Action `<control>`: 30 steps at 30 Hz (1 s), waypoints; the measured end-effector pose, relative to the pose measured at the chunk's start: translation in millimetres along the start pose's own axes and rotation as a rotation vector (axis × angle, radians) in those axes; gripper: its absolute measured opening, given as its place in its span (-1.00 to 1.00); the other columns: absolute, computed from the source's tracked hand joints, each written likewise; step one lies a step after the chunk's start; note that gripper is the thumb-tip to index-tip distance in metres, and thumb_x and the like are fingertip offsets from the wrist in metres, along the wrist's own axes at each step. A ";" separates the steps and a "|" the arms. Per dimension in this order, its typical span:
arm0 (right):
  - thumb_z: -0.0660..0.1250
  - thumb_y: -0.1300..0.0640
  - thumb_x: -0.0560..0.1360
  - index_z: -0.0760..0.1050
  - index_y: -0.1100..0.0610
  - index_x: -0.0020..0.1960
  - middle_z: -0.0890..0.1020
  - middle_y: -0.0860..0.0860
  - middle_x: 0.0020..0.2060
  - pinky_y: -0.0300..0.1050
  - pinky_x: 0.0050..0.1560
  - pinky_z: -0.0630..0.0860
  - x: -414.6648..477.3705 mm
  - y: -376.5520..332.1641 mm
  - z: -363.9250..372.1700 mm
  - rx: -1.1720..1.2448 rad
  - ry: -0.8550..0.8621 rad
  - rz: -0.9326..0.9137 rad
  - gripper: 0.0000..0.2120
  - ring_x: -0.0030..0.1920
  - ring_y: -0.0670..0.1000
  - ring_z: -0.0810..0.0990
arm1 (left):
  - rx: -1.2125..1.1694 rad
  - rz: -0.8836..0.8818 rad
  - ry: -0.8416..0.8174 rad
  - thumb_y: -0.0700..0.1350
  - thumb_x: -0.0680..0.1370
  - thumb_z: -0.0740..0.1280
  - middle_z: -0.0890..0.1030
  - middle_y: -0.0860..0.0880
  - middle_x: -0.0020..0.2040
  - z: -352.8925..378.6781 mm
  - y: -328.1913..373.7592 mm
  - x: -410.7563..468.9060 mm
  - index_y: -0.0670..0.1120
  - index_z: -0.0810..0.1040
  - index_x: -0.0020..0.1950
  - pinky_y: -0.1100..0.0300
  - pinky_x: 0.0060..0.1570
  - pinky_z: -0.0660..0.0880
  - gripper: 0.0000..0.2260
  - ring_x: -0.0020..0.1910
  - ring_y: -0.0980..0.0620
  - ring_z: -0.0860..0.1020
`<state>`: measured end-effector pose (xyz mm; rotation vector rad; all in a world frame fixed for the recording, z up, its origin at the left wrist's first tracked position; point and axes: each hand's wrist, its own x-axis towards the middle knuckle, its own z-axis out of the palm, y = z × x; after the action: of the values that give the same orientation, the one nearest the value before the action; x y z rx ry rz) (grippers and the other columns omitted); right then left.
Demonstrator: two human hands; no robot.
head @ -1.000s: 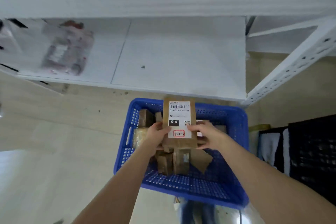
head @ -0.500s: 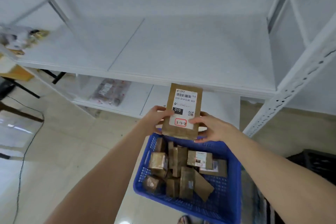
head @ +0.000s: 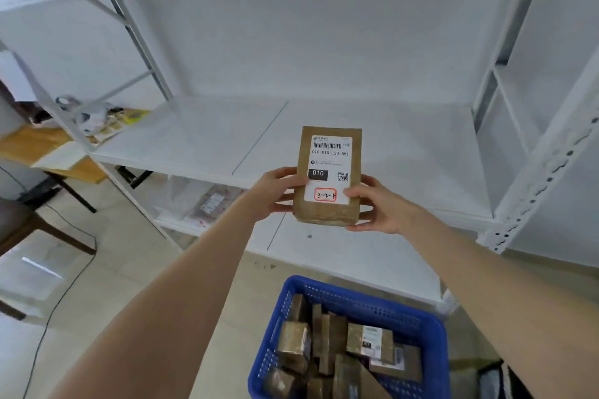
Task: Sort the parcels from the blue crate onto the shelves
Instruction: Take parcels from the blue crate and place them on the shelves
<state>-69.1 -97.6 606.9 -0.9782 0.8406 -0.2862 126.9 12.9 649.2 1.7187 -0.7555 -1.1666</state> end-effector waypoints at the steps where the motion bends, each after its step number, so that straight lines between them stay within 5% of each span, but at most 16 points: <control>1: 0.44 0.22 0.43 0.29 -0.10 0.35 0.56 0.15 0.18 0.30 0.06 0.55 -0.7 -5.6 6.4 -0.006 0.015 -0.020 -0.41 0.14 0.25 0.58 | -0.007 0.022 -0.003 -0.12 0.51 0.39 0.66 -0.02 0.09 -5.5 5.3 -1.0 -0.03 0.54 0.23 0.12 -0.15 0.58 -0.71 -0.02 -0.02 0.64; 17: 0.43 0.21 0.42 0.31 -0.09 0.30 0.58 0.11 0.13 0.24 -0.02 0.60 1.3 -54.1 140.4 0.033 0.247 -0.254 -0.45 0.10 0.24 0.59 | 0.020 0.268 -0.170 -0.20 0.54 0.35 0.66 -0.04 0.02 -132.2 71.1 -2.7 -0.07 0.53 0.30 0.23 -0.30 0.57 -0.68 -0.17 -0.03 0.65; 30: 0.44 0.20 0.42 0.37 0.01 0.23 0.61 0.03 0.04 0.20 0.00 0.60 -80.3 -122.9 163.4 0.039 0.402 -0.550 -0.56 0.05 0.14 0.60 | 0.077 0.513 -0.241 -0.06 0.54 0.33 0.64 0.01 0.10 -117.9 162.1 -42.3 -0.03 0.45 0.35 0.19 -0.16 0.50 -0.63 0.01 0.06 0.60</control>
<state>16.3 -19.8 793.8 -1.1225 0.9084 -0.9927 220.8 21.9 831.1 1.3387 -1.3135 -0.9961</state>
